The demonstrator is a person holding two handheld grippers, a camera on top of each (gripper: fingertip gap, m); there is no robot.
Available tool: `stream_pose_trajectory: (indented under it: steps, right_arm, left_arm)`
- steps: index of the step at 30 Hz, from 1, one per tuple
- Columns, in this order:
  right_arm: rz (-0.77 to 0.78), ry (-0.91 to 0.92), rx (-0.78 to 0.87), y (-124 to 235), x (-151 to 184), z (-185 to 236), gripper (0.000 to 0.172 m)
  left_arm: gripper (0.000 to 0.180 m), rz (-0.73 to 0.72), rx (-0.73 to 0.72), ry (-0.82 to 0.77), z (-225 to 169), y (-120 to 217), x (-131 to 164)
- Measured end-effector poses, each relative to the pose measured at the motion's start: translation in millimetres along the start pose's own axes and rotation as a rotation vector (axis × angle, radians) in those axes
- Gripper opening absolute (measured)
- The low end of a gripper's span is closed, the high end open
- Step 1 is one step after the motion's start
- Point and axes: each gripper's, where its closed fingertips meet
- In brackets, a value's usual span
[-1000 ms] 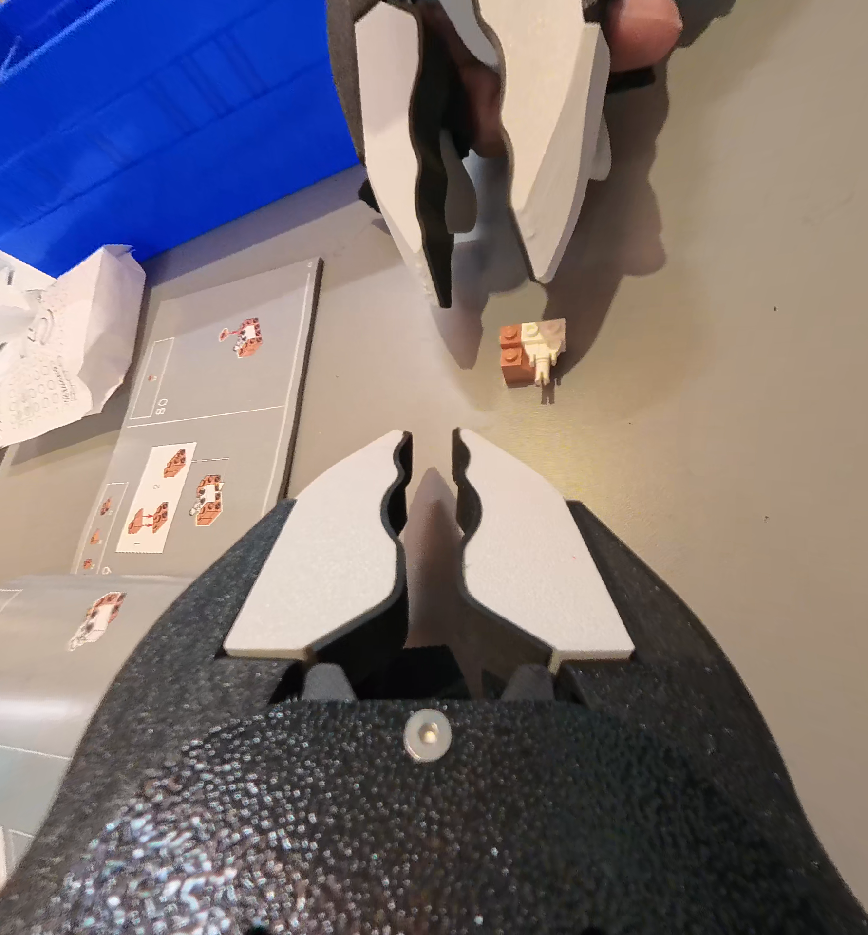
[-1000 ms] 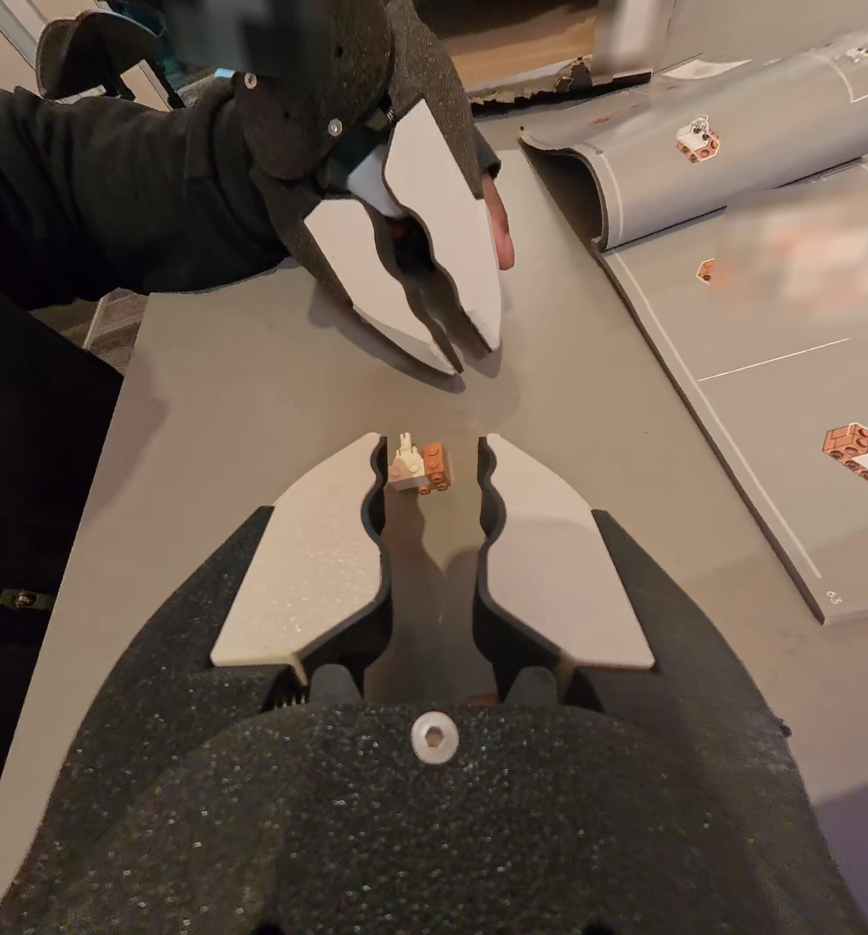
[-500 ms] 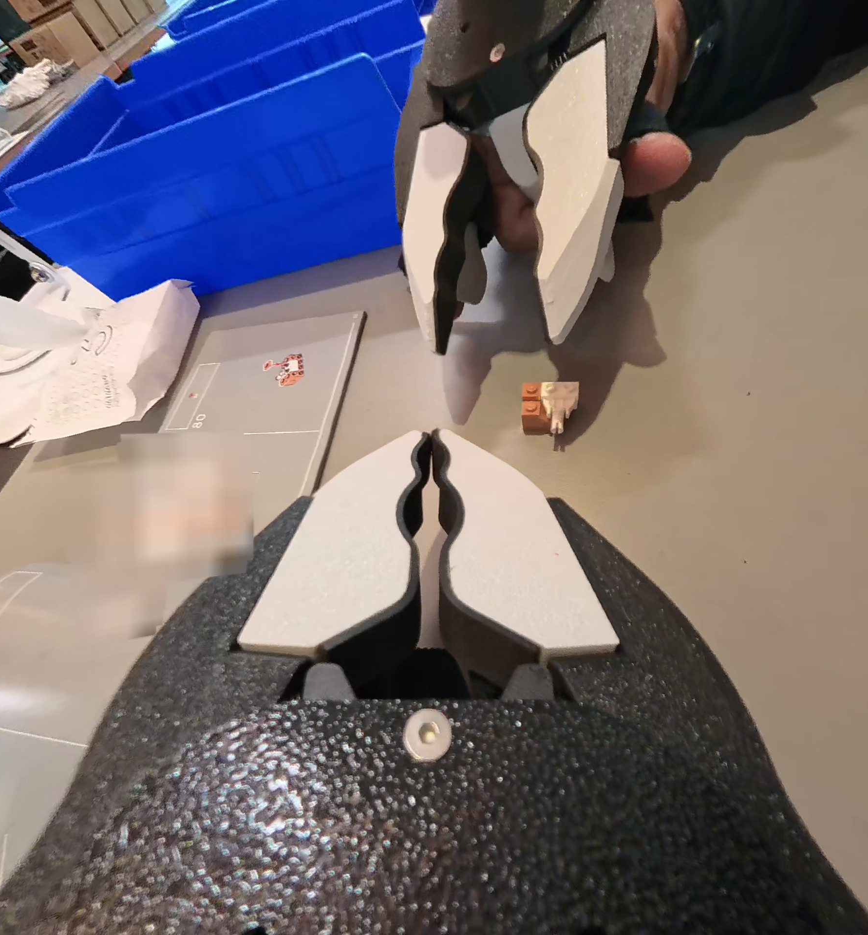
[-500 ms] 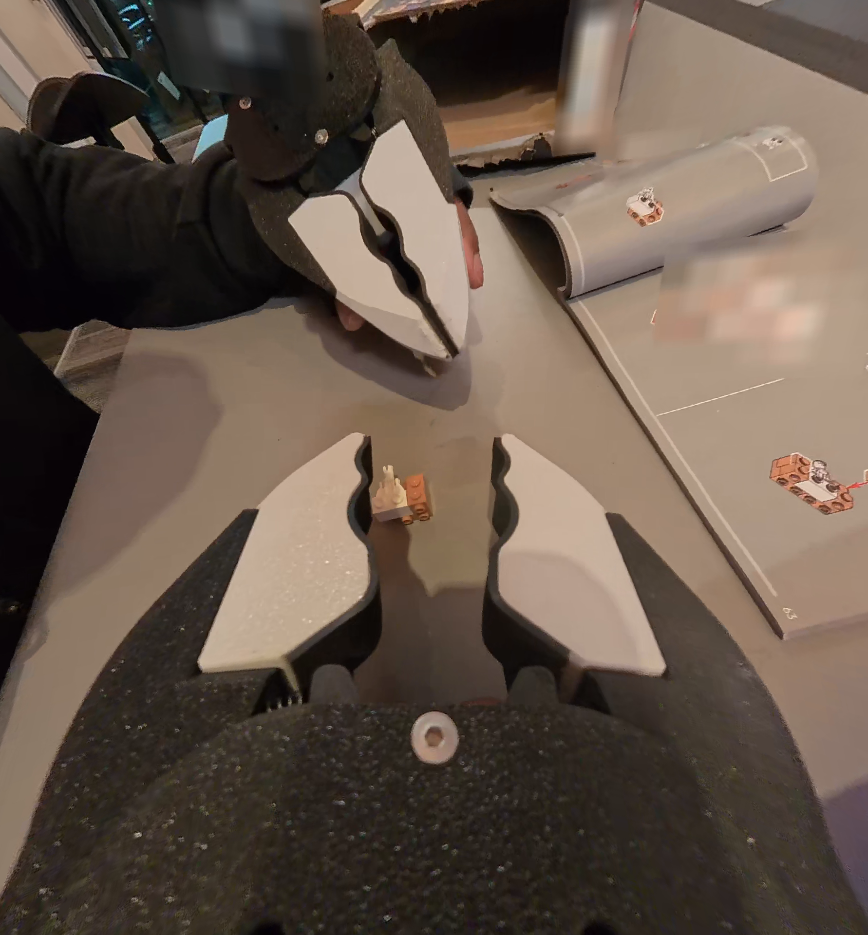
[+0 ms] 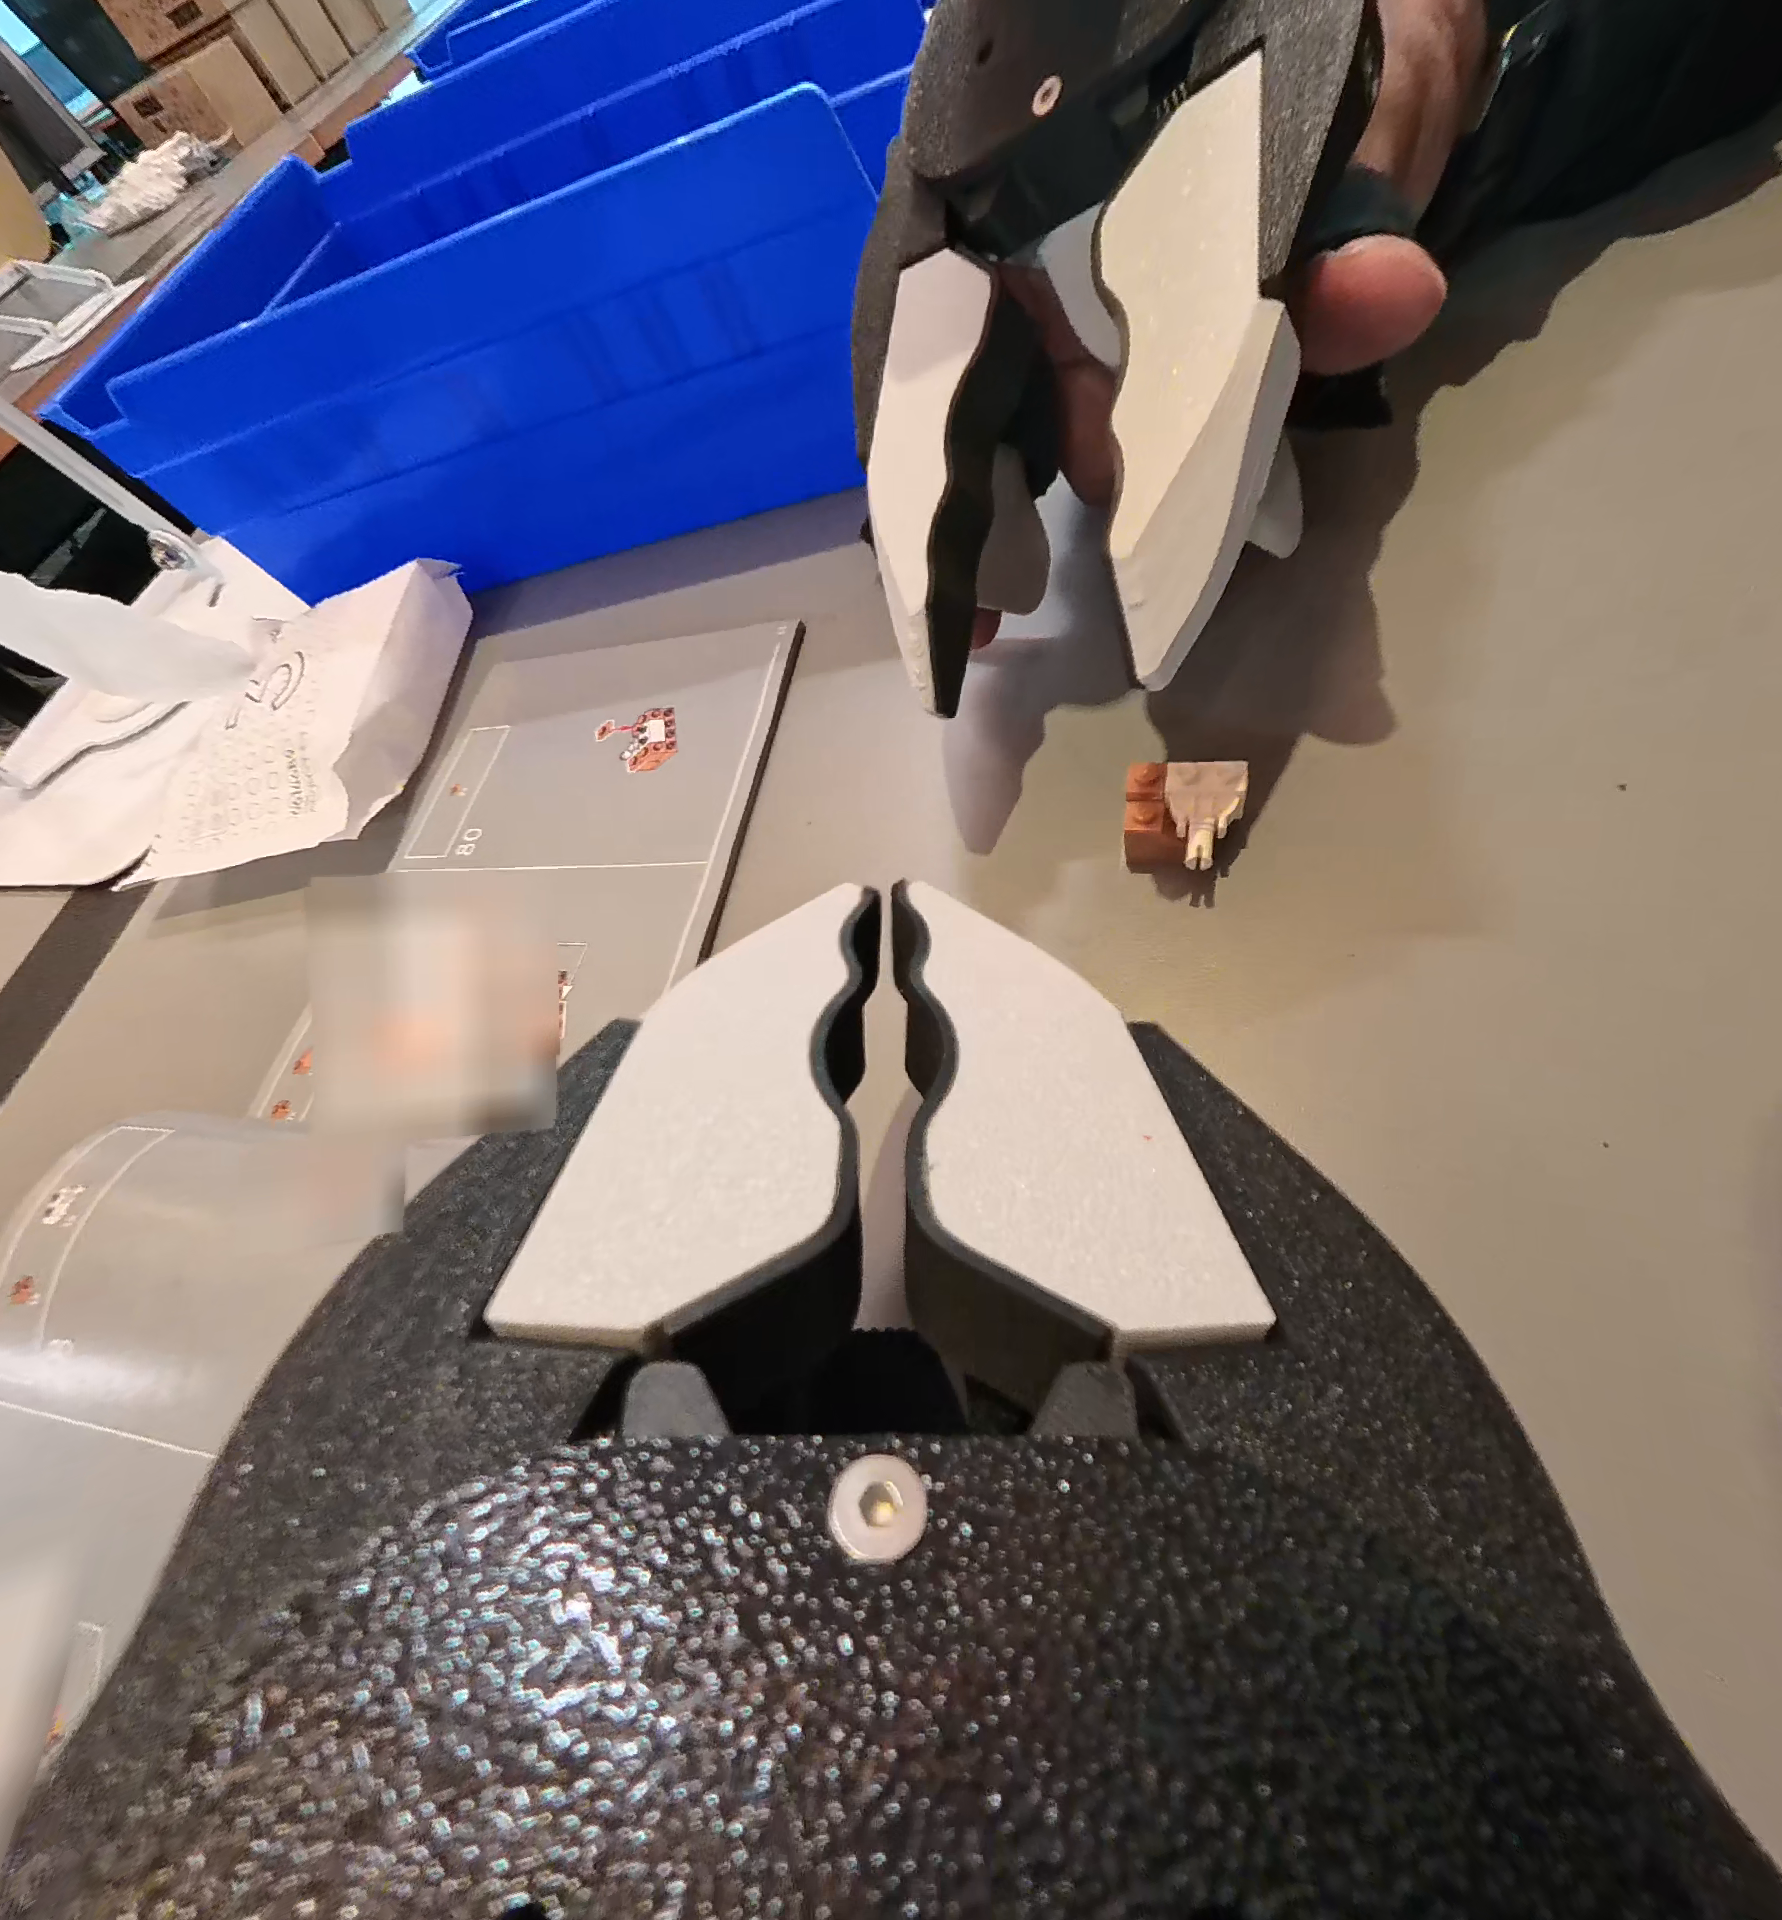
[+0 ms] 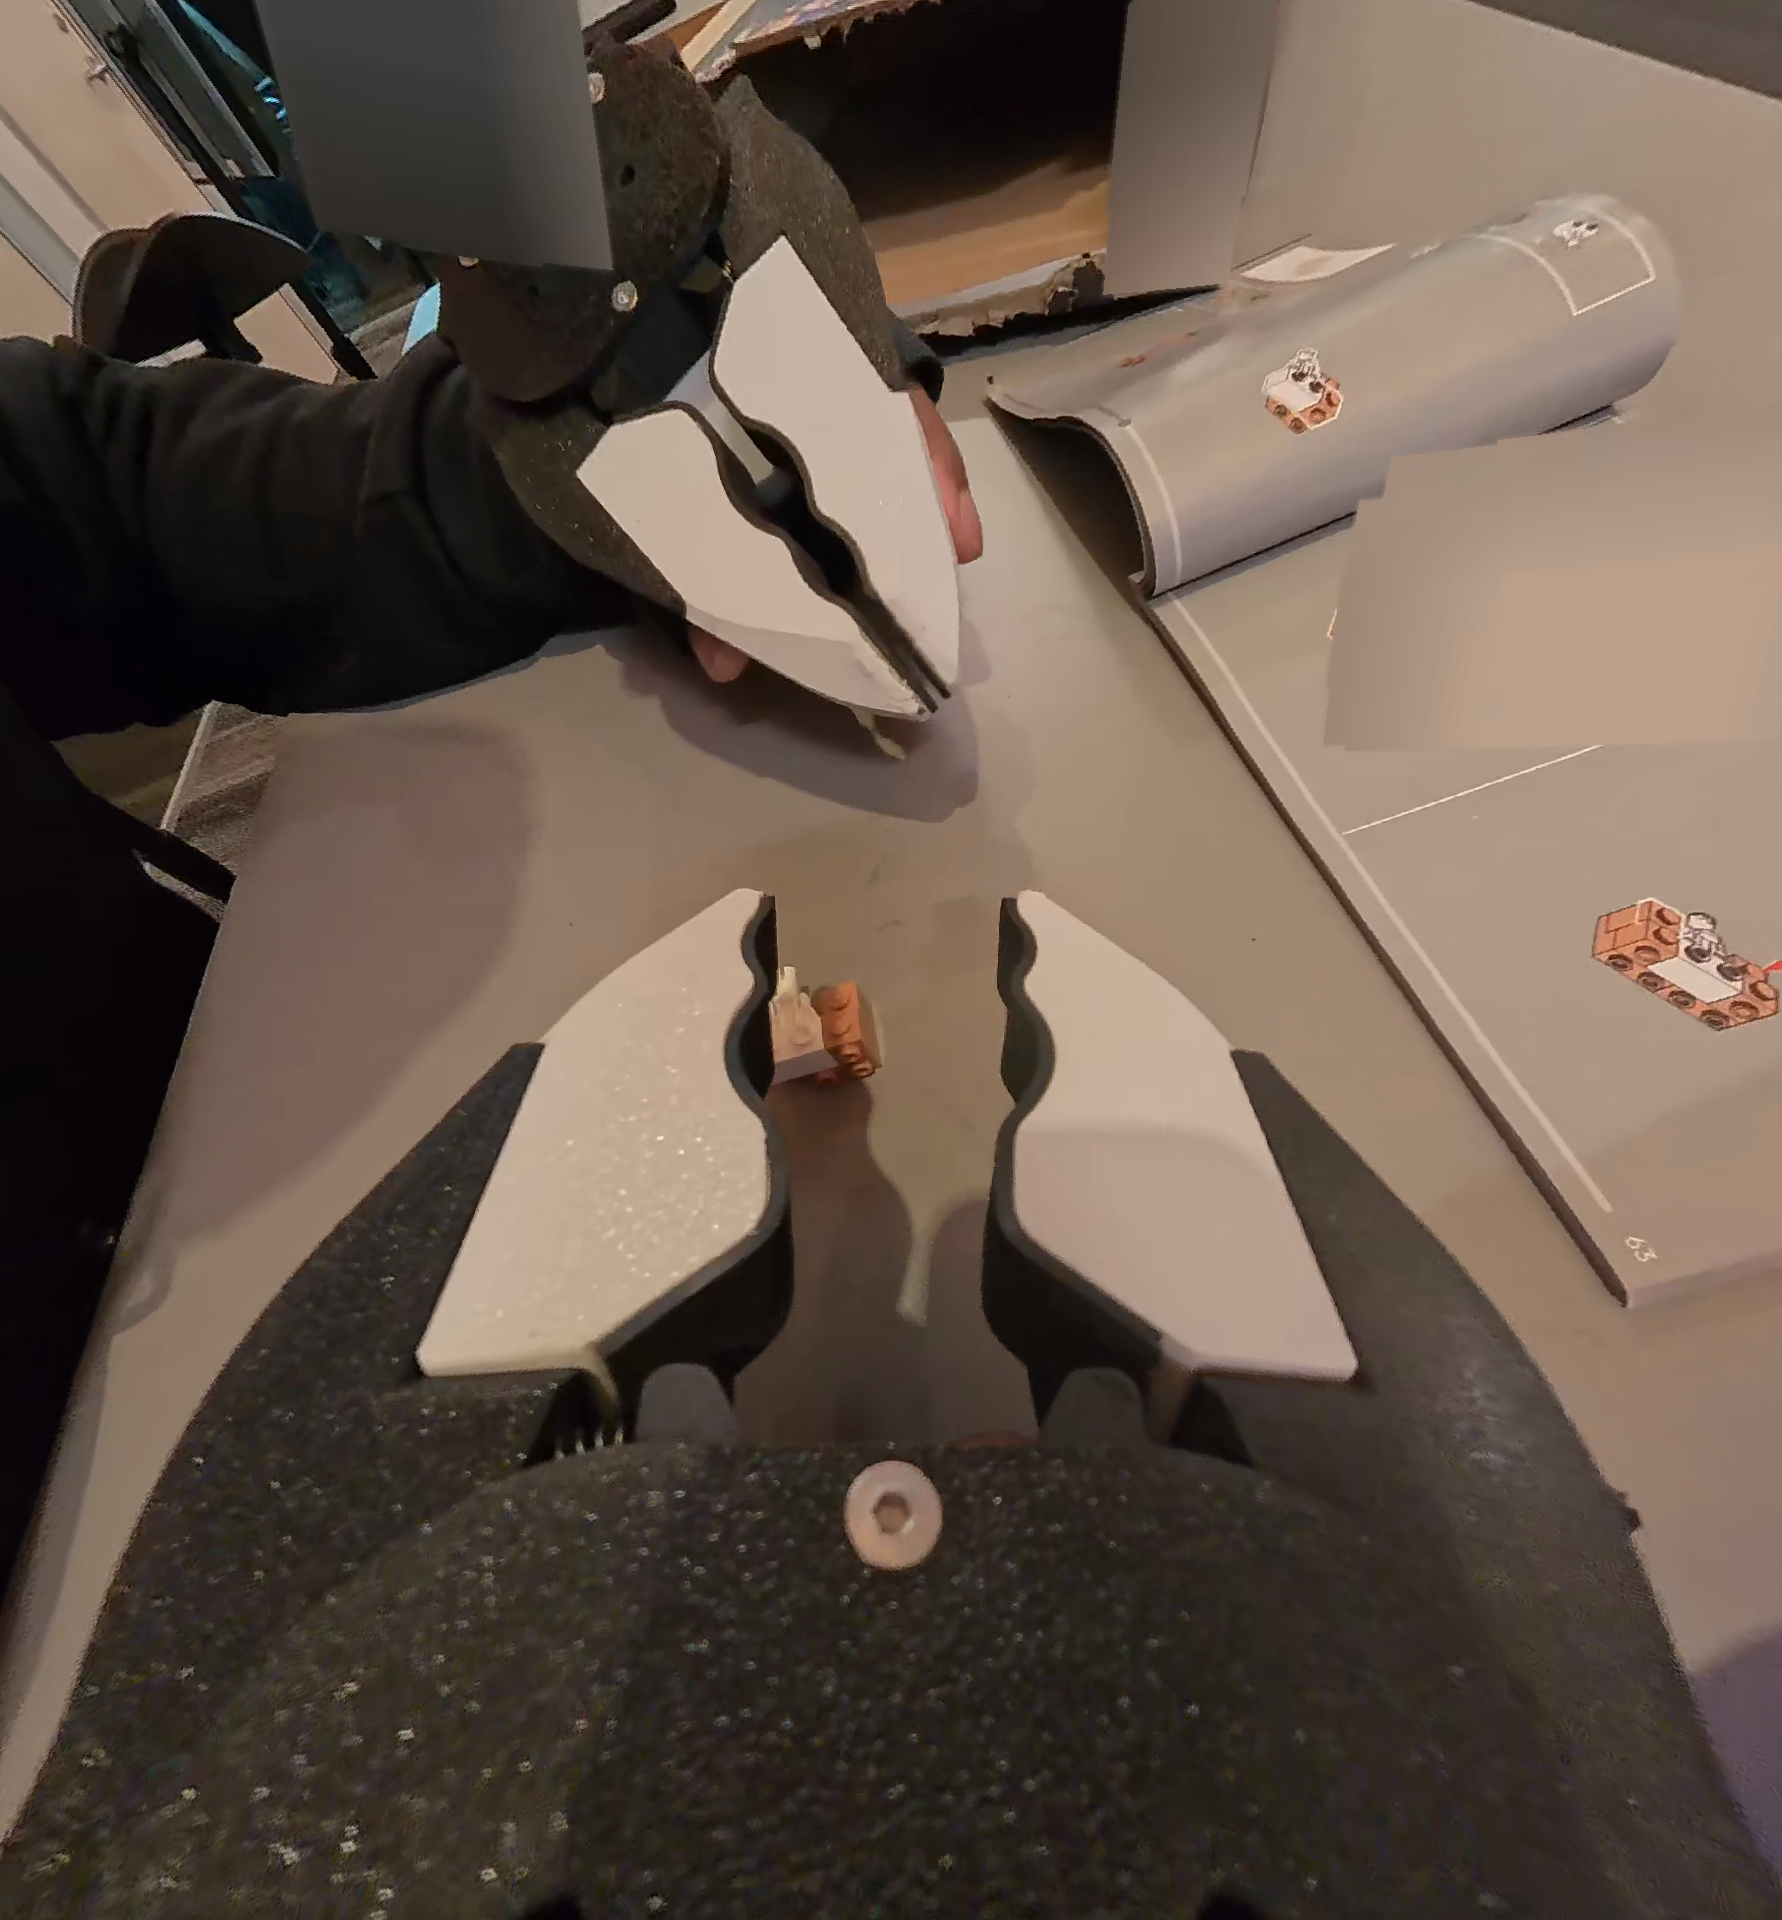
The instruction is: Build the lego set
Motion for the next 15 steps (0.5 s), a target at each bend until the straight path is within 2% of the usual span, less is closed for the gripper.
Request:
stream_pose_trajectory:
  steps: [15]
  right_arm:
    - [-0.017, -0.019, -0.017, 4.9, 1.1, -0.2, 0.038]
  left_arm:
    - [0.004, 0.060, -0.023, -0.021, 0.2, -7.2, 5.5]
Point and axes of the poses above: each gripper's, where its closed fingertips meet, y back along the fingers, x out of its underside, z = x × y across the jaws, and after that the axes turned 13 degrees about z, right-handed
